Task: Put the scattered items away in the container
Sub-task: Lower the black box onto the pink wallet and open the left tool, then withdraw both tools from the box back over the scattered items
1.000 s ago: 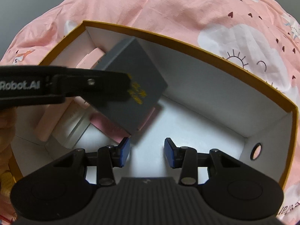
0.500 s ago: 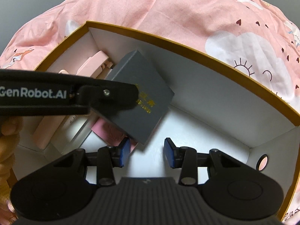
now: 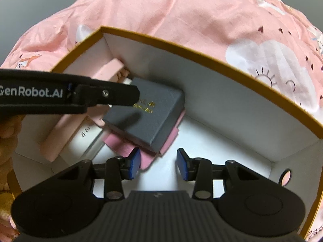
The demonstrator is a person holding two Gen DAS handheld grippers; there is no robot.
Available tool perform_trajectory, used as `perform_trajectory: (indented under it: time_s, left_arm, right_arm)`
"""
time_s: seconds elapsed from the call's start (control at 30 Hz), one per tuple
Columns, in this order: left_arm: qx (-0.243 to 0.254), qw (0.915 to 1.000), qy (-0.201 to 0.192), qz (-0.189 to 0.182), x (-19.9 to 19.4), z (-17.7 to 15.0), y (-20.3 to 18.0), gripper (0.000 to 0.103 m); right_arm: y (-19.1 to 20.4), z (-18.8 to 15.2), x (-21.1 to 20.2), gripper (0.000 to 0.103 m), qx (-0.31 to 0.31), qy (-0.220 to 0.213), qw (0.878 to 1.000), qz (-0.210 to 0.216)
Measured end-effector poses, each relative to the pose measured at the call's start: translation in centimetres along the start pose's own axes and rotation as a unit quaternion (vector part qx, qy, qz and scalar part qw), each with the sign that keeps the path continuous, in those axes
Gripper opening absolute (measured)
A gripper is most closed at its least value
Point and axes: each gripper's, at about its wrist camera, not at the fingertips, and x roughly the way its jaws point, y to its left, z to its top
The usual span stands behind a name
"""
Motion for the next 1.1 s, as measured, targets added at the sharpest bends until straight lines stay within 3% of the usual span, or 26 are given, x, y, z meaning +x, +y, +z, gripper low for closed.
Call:
perform_trajectory:
  time_s: [0.13, 0.57, 0.9, 1.1]
  left_arm:
    - [0.005, 1.0000, -0.001, 0.000, -0.2, 0.1, 0.1, 0.046]
    - [0.021, 0.9996, -0.004, 0.018, -2.0, -0.3, -0.3, 0.044]
    - [0.039, 0.9987, 0.002, 0.032, -5.9, -1.1, -1.4, 0.044]
    - [0.045, 0.9980, 0.003, 0.044, -8.7, -2.0, -2.0, 0.044]
  right_arm:
    - [0.6, 0.5, 0.2, 0.036, -0.003, -0.009, 1.000, 0.009]
    - [1.2, 1.0, -0.5, 0.036, 0.009, -0.002, 1.000, -0.003]
    - [2.6, 0.0, -3.5, 0.040, 0.024, -0.004, 1.000, -0.004]
    - [3.5, -1.2, -7.4, 0.044, 0.041, -0.013, 0.999, -0.008]
